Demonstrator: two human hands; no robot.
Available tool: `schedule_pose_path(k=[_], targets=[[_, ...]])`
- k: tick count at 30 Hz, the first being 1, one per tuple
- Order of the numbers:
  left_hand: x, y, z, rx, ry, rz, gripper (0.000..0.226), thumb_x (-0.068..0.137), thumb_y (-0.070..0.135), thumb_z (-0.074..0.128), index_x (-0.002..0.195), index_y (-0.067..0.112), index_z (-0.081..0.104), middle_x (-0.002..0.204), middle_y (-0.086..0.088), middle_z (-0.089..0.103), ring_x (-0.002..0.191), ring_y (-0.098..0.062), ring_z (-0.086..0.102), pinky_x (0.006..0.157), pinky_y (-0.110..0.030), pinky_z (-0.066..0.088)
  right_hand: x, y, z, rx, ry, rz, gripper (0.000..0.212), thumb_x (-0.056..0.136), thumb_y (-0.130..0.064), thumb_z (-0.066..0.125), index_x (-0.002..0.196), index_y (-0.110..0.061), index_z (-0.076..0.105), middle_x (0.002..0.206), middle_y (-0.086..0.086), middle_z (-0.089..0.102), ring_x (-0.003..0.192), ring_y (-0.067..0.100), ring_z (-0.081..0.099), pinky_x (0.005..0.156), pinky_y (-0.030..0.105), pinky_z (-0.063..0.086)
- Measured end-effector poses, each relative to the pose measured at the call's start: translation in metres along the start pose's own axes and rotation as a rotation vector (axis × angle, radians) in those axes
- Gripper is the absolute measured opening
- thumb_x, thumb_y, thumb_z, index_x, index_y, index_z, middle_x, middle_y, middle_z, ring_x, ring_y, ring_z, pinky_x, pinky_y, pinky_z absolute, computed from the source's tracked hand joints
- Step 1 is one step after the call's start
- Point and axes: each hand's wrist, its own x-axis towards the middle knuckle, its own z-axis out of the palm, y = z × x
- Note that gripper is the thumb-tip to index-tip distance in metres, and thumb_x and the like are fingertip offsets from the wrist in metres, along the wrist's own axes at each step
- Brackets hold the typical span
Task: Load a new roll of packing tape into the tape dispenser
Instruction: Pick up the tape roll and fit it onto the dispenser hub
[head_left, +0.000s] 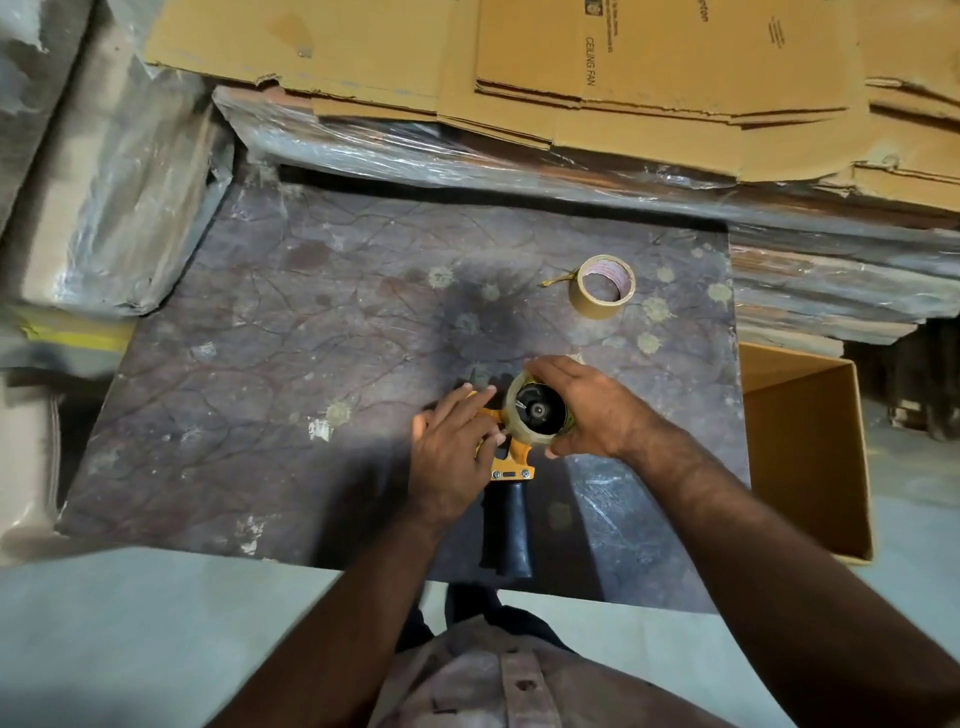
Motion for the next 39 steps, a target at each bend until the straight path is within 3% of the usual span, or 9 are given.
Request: schedule_pose_path(k=[6, 9, 13, 18, 26, 31, 34, 36, 39], targets=[[0.006, -0.006, -0.014, 0.220, -0.094, 0.234, 0.019, 0.086, 0.022, 0.071, 0.103, 0.025, 0.064, 0.152, 0.004, 0.051, 0.144, -0.019, 0.042, 0.096, -0.046, 0.038, -0.006, -0.007, 0.018, 0.033, 0.009, 0.021, 0.123, 0.076, -0.037, 0.086, 0.162, -0.023, -0.001, 0.172, 0.003, -0.003, 0.157, 0.024, 0.007, 0.123, 0.041, 0.027], [0.008, -0.013, -0.019, 0.268, -0.140, 0.317, 0.014, 0.091, 0.024, 0.063, 0.105, 0.026, 0.059, 0.160, 0.007, 0.040, 0.148, -0.019, 0.037, 0.097, -0.046, 0.038, -0.015, -0.004, 0.035, 0.209, 0.092, 0.125, 0.116, 0.084, -0.047, 0.076, 0.161, -0.027, -0.008, 0.171, -0.001, -0.014, 0.158, 0.023, 0.004, 0.122, 0.046, 0.030], [0.012, -0.011, -0.022, 0.301, -0.194, 0.280, 0.014, 0.090, 0.026, 0.066, 0.104, 0.027, 0.066, 0.158, 0.007, 0.042, 0.147, -0.019, 0.038, 0.096, -0.045, 0.040, -0.032, 0.002, 0.047, 0.381, 0.173, 0.153, 0.088, 0.097, -0.058, 0.049, 0.161, -0.033, -0.006, 0.166, 0.010, 0.026, 0.148, 0.029, 0.034, 0.116, 0.042, 0.037], [0.014, -0.002, -0.023, 0.256, -0.199, 0.241, 0.023, 0.084, 0.023, 0.074, 0.104, 0.031, 0.064, 0.156, 0.007, 0.045, 0.143, -0.020, 0.040, 0.089, -0.043, 0.039, -0.044, 0.002, 0.052, 0.462, 0.214, 0.240, 0.075, 0.100, -0.056, 0.045, 0.160, -0.042, 0.001, 0.131, 0.009, 0.067, 0.113, 0.030, 0.066, 0.098, 0.039, 0.052], [0.012, 0.003, -0.019, 0.197, -0.207, 0.209, 0.016, 0.085, 0.018, 0.074, 0.087, 0.027, 0.062, 0.156, 0.008, 0.045, 0.140, -0.020, 0.048, 0.090, -0.046, 0.042, -0.049, 0.003, 0.060, 0.483, 0.206, 0.313, 0.075, 0.101, -0.053, 0.044, 0.158, -0.045, -0.004, 0.125, 0.013, 0.070, 0.109, 0.037, 0.067, 0.096, 0.041, 0.051], [0.015, 0.004, -0.023, 0.238, -0.242, 0.222, 0.018, 0.088, 0.018, 0.071, 0.103, 0.027, 0.066, 0.158, 0.006, 0.042, 0.139, -0.019, 0.050, 0.096, -0.043, 0.040, -0.049, 0.000, 0.058, 0.550, 0.204, 0.341, 0.073, 0.100, -0.053, 0.048, 0.159, -0.047, 0.004, 0.115, 0.013, 0.071, 0.102, 0.035, 0.069, 0.093, 0.039, 0.052], [0.014, 0.000, -0.023, 0.281, -0.271, 0.206, 0.020, 0.091, 0.021, 0.067, 0.110, 0.027, 0.067, 0.161, 0.007, 0.037, 0.139, -0.017, 0.049, 0.100, -0.041, 0.038, -0.041, -0.006, 0.061, 1.029, 0.237, 0.416, 0.065, 0.091, -0.044, 0.066, 0.146, -0.056, 0.034, 0.117, 0.012, 0.071, 0.094, 0.025, 0.072, 0.089, 0.040, 0.059], [0.012, -0.003, -0.023, 0.214, -0.267, 0.172, 0.019, 0.091, 0.025, 0.066, 0.109, 0.026, 0.066, 0.160, 0.006, 0.039, 0.134, -0.018, 0.054, 0.099, -0.040, 0.039, -0.034, -0.016, 0.062, 1.368, 0.262, 0.534, 0.053, 0.088, -0.029, 0.071, 0.133, -0.045, 0.049, 0.123, 0.018, 0.069, 0.087, 0.022, 0.075, 0.074, 0.033, 0.062], [0.013, -0.008, -0.025, 0.029, -0.285, 0.069, 0.047, 0.084, 0.034, 0.070, 0.128, 0.020, 0.059, 0.147, 0.000, 0.056, 0.125, -0.021, 0.060, 0.100, -0.039, 0.042, -0.026, -0.024, 0.059, 1.590, 0.281, 0.623, 0.050, 0.087, -0.028, 0.076, 0.130, -0.022, 0.053, 0.116, 0.018, 0.071, 0.094, 0.028, 0.075, 0.080, 0.036, 0.063]])
